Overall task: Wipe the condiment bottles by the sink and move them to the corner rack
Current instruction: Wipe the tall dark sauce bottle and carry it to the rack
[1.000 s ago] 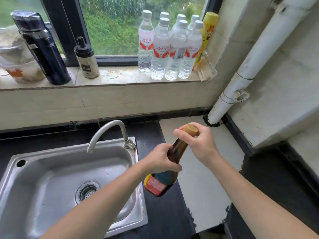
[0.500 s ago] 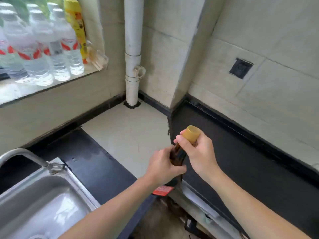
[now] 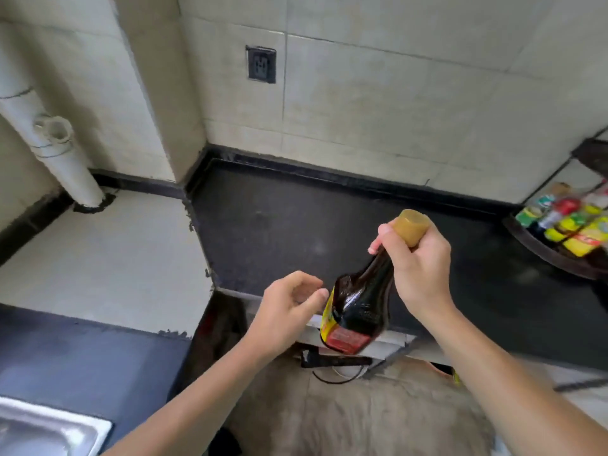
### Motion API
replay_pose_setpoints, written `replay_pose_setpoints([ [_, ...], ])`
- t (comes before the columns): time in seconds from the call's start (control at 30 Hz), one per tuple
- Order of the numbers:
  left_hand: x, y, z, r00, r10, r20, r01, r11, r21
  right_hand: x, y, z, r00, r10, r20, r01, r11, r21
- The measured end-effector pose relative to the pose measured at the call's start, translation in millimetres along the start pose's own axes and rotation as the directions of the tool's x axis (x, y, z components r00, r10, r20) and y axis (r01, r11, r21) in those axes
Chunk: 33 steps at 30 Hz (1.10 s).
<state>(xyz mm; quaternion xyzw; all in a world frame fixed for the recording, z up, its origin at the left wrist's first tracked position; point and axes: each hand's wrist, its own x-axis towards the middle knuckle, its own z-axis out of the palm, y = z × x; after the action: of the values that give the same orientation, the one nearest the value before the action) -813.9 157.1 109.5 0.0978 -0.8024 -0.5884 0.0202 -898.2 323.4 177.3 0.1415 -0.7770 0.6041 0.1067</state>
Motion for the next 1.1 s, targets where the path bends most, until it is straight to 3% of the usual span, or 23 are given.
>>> replay_pose_setpoints([
  [0.33, -25.1, -7.9, 91.7, 0.955, -0.232, 0.186, 0.259, 0.956, -0.139, -38.9, 67.5, -161.4, 0.948, 0.143, -0.285, -0.192, 0.969, -0.154],
  [0.53, 12.5, -17.5, 149.1, 0.897, -0.293, 0.331, 0.3, 0.954, 0.032, -41.4, 115.7, -232.9, 0.828, 0.239, -0.507, -0.359, 0.921, -0.152],
  [0.87, 129.6, 28.2, 255.1, 0.801, -0.25, 0.544, 0.203, 0.968, 0.146, -17.7, 153.2, -335.0, 0.64, 0.223, -0.735, -0.53, 0.821, -0.213],
  [1.1, 161.6, 49.5, 335.7, 0.763, -0.299, 0.573, 0.198, 0.952, 0.233, 5.8, 189.8, -416.5, 0.599, 0.219, -0.77, -0.579, 0.783, -0.227],
])
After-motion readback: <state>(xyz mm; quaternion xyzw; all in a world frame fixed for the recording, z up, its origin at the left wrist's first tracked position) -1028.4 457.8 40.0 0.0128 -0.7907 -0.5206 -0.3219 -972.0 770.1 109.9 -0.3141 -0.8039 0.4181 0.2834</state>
